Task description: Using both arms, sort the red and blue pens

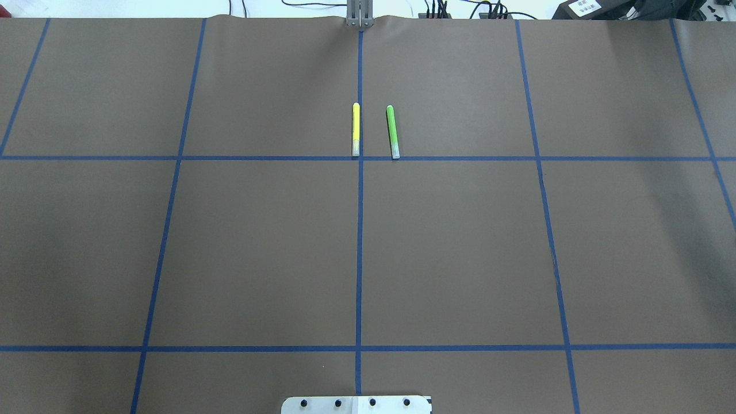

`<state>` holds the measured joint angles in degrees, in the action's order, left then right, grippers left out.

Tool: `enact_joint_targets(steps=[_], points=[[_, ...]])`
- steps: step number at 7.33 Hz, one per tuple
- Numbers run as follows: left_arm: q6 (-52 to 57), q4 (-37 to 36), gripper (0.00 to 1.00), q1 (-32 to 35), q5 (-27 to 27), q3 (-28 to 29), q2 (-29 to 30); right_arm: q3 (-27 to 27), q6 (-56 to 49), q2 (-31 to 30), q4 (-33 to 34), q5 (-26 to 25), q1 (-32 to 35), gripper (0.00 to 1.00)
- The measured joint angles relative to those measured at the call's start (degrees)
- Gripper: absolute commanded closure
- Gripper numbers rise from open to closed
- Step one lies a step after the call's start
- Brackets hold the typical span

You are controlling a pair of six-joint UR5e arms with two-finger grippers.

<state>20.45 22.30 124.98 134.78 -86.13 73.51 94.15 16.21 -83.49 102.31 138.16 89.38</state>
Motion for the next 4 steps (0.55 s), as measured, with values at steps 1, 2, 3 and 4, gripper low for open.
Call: enact_joint_targets(steps=[1, 2, 3, 4], points=[[-0.2, 0.0, 0.00, 0.0, 0.0, -2.3, 1.3, 0.0, 0.1, 0.0, 0.0, 0.0, -0.1, 0.01], [-0.3, 0.0, 0.00, 0.0, 0.0, -5.7, 2.2, 0.0, 0.1, 0.0, 0.0, 0.0, -0.1, 0.01], [-0.4, 0.8, 0.00, 0.0, 0.0, -10.6, 2.8, 0.0, 0.0, 0.0, -0.2, 0.1, -0.3, 0.01], [-0.9, 3.7, 0.00, 0.0, 0.0, -15.5, 3.2, 0.0, -0.1, 0.0, -1.3, 0.1, -0.6, 0.01]])
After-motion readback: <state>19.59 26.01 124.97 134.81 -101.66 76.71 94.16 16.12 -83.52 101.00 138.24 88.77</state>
